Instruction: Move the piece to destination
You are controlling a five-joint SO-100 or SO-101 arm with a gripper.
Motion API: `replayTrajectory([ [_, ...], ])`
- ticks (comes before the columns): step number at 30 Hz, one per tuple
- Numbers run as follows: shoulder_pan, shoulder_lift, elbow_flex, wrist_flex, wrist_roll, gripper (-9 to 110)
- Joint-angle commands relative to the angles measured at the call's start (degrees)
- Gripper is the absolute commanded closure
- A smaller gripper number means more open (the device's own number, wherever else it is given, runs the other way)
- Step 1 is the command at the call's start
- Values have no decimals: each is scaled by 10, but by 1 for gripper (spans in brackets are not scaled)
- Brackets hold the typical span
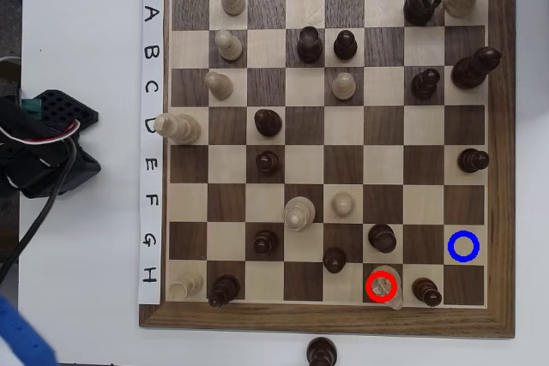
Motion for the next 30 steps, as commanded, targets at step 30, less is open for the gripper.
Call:
replayTrajectory([
  [30, -318, -198, 91, -185, 528, 94],
])
